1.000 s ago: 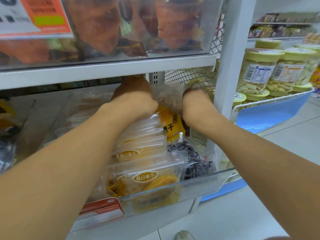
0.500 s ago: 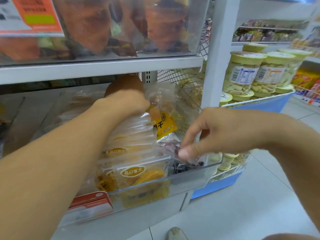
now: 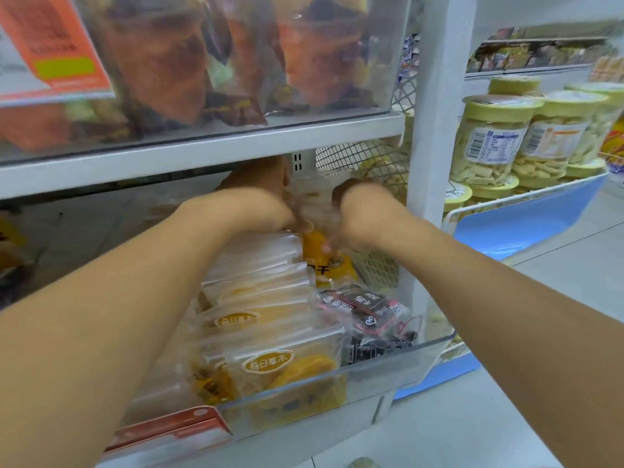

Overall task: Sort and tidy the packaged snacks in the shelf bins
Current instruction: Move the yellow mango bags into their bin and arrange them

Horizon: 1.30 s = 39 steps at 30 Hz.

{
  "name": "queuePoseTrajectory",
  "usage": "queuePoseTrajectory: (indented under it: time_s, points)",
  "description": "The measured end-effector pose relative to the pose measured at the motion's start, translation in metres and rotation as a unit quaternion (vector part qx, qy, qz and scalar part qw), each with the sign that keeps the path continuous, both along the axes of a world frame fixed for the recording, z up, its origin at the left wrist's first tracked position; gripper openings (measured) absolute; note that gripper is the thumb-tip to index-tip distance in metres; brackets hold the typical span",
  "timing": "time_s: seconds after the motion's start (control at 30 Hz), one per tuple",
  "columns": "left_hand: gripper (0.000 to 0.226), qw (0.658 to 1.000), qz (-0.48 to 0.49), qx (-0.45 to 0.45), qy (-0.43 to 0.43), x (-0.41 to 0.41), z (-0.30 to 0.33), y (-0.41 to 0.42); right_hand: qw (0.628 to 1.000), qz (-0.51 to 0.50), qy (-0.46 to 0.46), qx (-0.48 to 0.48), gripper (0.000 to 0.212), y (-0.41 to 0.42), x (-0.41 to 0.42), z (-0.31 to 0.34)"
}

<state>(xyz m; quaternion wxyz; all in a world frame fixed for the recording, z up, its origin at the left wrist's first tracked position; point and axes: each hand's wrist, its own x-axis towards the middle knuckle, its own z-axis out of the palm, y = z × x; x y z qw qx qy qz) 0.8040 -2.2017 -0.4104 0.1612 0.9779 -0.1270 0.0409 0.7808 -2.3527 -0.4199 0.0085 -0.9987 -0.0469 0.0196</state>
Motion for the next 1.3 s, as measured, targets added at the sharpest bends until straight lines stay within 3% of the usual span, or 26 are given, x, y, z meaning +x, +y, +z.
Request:
queuePoseTrajectory:
  time_s: [0.07,0.1,0.17,0.23,0.27,0.33,0.4,0.47,0.57,0.7,0.83,0.97,1.07,1.2,1.3]
  points:
    - [0.086,0.999,0.013,0.012,0.033,-0.001,0.001,0.005,1.000,0.019,-0.020,-0.014,0.033,-0.008,-0.005,-0.005]
    - [0.091,0.998,0.015,0.024,0.050,-0.002,0.002,0.007,0.999,0.025,-0.022,-0.020,0.025,-0.013,-0.011,-0.005]
    - [0.086,0.997,0.015,0.046,0.062,-0.004,0.003,0.008,0.999,0.031,-0.017,-0.035,0.033,-0.021,-0.020,-0.001]
    - [0.081,0.997,0.010,0.051,0.062,-0.006,0.003,0.008,0.998,0.030,-0.043,-0.016,0.016,-0.027,-0.026,0.005]
    - [0.080,0.997,0.012,0.053,0.064,-0.007,0.002,0.009,0.998,0.026,-0.065,0.003,0.023,-0.027,-0.026,0.006]
    - [0.080,0.995,0.014,0.064,0.069,-0.009,0.000,0.011,0.994,0.038,-0.093,0.052,0.061,-0.026,-0.023,0.006]
    - [0.081,0.994,0.017,0.070,0.078,-0.009,-0.001,0.014,0.990,0.091,-0.059,0.087,0.102,-0.018,-0.016,-0.001]
    - [0.082,0.994,0.019,0.064,0.082,-0.010,-0.001,0.015,0.988,0.125,-0.020,0.090,0.117,-0.010,-0.005,-0.011]
    - [0.074,0.994,0.036,0.060,0.080,-0.007,-0.001,0.022,0.989,0.096,-0.012,0.109,0.096,-0.005,0.008,-0.009]
    - [0.056,0.992,0.059,0.061,0.091,-0.003,-0.002,0.036,0.998,0.029,-0.050,-0.037,0.064,-0.002,0.013,-0.001]
    - [0.053,0.990,0.062,0.070,0.104,-0.003,0.000,0.041,0.993,0.030,-0.114,-0.015,0.071,-0.004,0.016,-0.009]
    - [0.049,0.990,0.033,0.072,0.121,-0.007,0.001,0.045,0.994,0.045,-0.091,-0.026,0.090,-0.007,0.015,-0.012]
    - [0.066,0.986,0.010,0.081,0.148,-0.013,0.000,0.049,0.996,0.067,-0.059,-0.030,0.109,-0.006,0.016,-0.012]
    - [0.071,0.983,0.002,0.104,0.148,-0.020,-0.002,0.053,0.991,0.136,0.001,-0.017,0.083,0.005,0.019,-0.007]
    - [0.091,0.979,-0.017,0.024,0.200,-0.028,-0.003,0.048,0.989,0.139,0.010,-0.042,0.064,0.016,0.028,0.000]
